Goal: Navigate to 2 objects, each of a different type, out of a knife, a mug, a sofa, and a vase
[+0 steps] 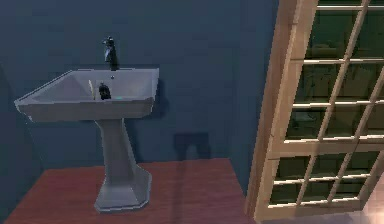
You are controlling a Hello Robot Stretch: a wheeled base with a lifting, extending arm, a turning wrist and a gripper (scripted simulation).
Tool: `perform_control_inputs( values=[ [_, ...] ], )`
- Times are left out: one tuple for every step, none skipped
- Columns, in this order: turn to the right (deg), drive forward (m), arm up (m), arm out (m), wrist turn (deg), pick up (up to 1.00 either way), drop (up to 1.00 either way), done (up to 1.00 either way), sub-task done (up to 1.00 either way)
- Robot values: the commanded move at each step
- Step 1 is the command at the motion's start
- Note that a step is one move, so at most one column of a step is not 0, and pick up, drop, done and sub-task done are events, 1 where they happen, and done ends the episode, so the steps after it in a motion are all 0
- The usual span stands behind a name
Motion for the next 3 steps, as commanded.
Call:
perform_control_inputs(
  values=[
    [3.0,0.00,0.00,0.00,0.0,0.00,0.00,0.00,0.00],
    [0.0,0.30,0.00,0.00,0.0,0.00,0.00,0.00,0.00],
    [42.0,0.00,0.00,0.00,0.0,0.00,0.00,0.00,0.00]
  ],
)
